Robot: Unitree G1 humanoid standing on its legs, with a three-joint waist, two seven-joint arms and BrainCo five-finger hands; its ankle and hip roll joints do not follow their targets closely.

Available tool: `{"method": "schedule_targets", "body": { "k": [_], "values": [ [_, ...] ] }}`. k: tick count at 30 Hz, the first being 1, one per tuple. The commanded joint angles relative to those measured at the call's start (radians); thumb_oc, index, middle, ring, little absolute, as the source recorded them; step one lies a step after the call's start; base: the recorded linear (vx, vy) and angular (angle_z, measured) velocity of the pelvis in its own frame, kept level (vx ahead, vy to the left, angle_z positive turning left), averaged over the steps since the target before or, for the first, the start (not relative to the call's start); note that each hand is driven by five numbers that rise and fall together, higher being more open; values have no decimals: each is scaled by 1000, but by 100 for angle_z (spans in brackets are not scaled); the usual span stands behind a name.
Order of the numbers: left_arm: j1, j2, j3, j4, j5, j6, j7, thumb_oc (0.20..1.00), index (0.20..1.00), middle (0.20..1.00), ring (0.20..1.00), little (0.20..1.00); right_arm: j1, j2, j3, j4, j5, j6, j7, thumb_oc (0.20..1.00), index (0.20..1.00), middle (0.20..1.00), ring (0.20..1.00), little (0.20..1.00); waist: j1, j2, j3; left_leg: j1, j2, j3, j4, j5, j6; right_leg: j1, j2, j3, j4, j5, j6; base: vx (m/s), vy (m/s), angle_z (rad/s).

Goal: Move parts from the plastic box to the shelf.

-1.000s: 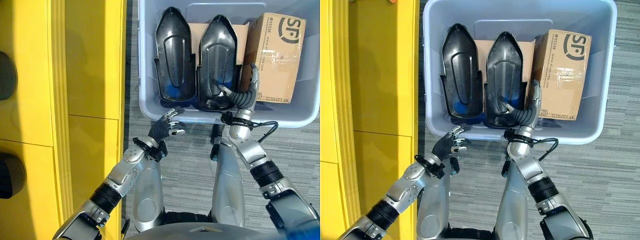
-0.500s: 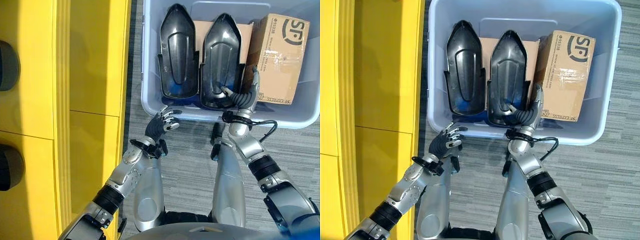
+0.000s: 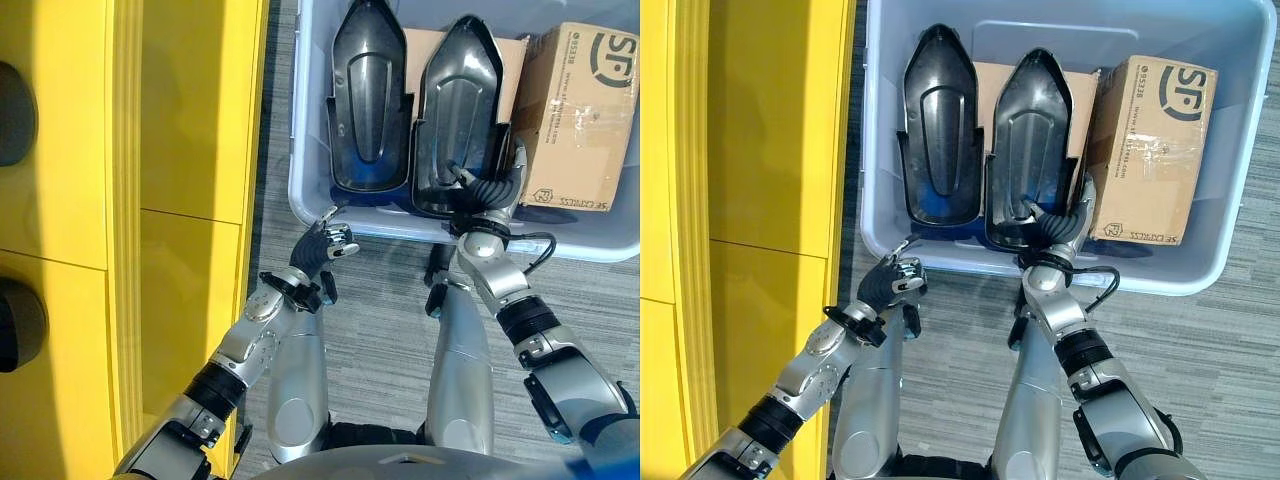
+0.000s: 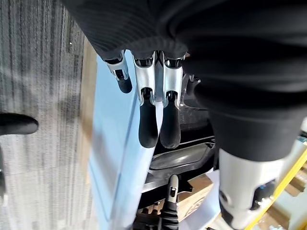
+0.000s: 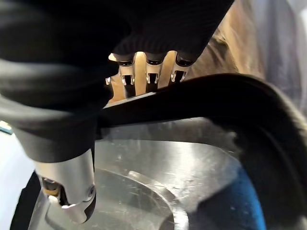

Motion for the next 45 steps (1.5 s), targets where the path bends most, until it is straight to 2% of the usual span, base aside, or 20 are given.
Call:
{"method": "schedule_targets", "body": {
  "k": [1, 3, 4, 6, 11, 17, 18, 20, 25, 26, 27, 29, 32, 37, 45],
  "values": [
    [3, -5, 2, -32, -5, -21, -5, 1000, 1000, 1000, 1000, 1000, 34, 5, -19, 103, 123, 20, 29, 1000, 1000, 1000, 1000, 1000, 23, 49, -38, -51, -69, -83, 31, -74, 4, -63, 48, -51, 109, -24, -12, 0, 0, 0],
    [-5, -1, 4, -32, -8, -14, -22, 1000, 1000, 1000, 1000, 1000, 17, 8, -33, 162, 191, 21, 37, 1000, 1000, 1000, 1000, 1000, 30, 54, -38, -64, -74, -89, 42, -79, 8, -74, 49, -51, 123, -29, -14, 6, -16, 0],
    [-9, 0, -1, -30, 2, -11, -31, 1000, 1000, 1000, 1000, 1000, 6, 6, -37, 201, 195, 4, 44, 1000, 1000, 1000, 1000, 1000, 34, 57, -38, -76, -76, -95, 55, -82, 10, -84, 49, -52, 135, -32, -16, 11, -35, 2],
    [-11, 1, -7, -29, -4, -11, -37, 1000, 1000, 1000, 1000, 1000, -13, 0, -42, 239, 179, 11, 63, 1000, 1000, 1000, 1000, 1000, 39, 62, -38, -83, -79, -99, 61, -85, 13, -92, 48, -54, 146, -34, -18, 7, -16, 1],
    [-29, 8, -16, -26, -16, 5, -43, 1000, 1000, 1000, 1000, 1000, -85, -29, -15, 347, 188, 94, 133, 1000, 1000, 1000, 1000, 1000, 55, 68, -38, -110, -82, -110, 81, -88, 15, -114, 43, -61, 165, -37, -21, 3, -23, -5],
    [-43, 27, -19, -17, -34, 10, -60, 1000, 1000, 1000, 1000, 1000, -148, -63, 9, 444, 110, 137, 127, 1000, 1000, 1000, 1000, 1000, 67, 73, -38, -134, -81, -118, 96, -89, 15, -131, 39, -68, 177, -38, -22, 5, -14, -4],
    [-49, 35, -24, -15, -35, 12, -70, 1000, 1000, 1000, 1000, 1000, -178, -80, 30, 493, 65, 184, 122, 1000, 1000, 1000, 1000, 1000, 75, 77, -38, -137, -82, -120, 97, -90, 16, -131, 37, -72, 175, -37, -22, 9, -11, -28],
    [-52, 36, -27, -5, -38, 3, -73, 1000, 1000, 1000, 1000, 1000, -188, -86, 44, 516, 45, 193, 123, 1000, 1000, 1000, 1000, 1000, 77, 78, -38, -139, -82, -121, 99, -90, 16, -132, 36, -73, 176, -37, -23, 6, -4, 33],
    [-64, 47, -30, 16, -52, -11, -87, 1000, 1000, 1000, 1000, 1000, -227, -104, 80, 593, -27, 308, 154, 1000, 1000, 1000, 1000, 1000, 87, 84, -38, -147, -84, -124, 103, -90, 18, -136, 33, -78, 183, -41, -23, 8, 6, 5],
    [-65, 47, -32, 19, -52, -13, -88, 1000, 1000, 1000, 1000, 1000, -230, -106, 82, 605, -36, 315, 161, 802, 802, 802, 802, 802, 89, 85, -38, -147, -84, -124, 102, -90, 18, -136, 32, -79, 183, -41, -23, 10, 5, 15],
    [-68, 48, -35, 25, -56, -15, -91, 1000, 1000, 1000, 1000, 1000, -231, -110, 88, 624, -40, 336, 158, 539, 539, 539, 539, 539, 91, 87, -38, -148, -85, -124, 101, -89, 20, -137, 31, -81, 183, -40, -24, 13, 13, 19],
    [-67, 57, -41, 29, -70, -26, -96, 1000, 1000, 1000, 1000, 1000, -231, -123, 93, 650, -26, 355, 162, 200, 200, 200, 200, 200, 93, 91, -38, -153, -86, -127, 105, -89, 21, -141, 30, -82, 185, -40, -24, 17, 19, 25],
    [-65, 63, -43, 32, -73, -33, -98, 1000, 1000, 1000, 1000, 1000, -231, -133, 94, 666, -23, 359, 167, 200, 200, 200, 200, 200, 96, 94, -38, -158, -89, -128, 103, -88, 23, -146, 30, -83, 184, -39, -24, 5, 14, 13],
    [-63, 65, -48, 32, -75, -42, -104, 1000, 1000, 1000, 1000, 1000, -234, -147, 104, 699, -30, 403, 199, 200, 200, 200, 200, 200, 103, 97, -38, -168, -92, -129, 102, -88, 28, -154, 27, -89, 186, -37, -25, 0, 1, 8],
    [-65, 65, -53, 29, -72, -39, -100, 1000, 1000, 1000, 1000, 1000, -254, -164, 104, 727, -16, 397, 223, 200, 200, 200, 200, 200, 109, 102, -38, -179, -94, -135, 110, -89, 28, -166, 25, -90, 197, -39, -27, 0, 0, 0]
  ]
}}
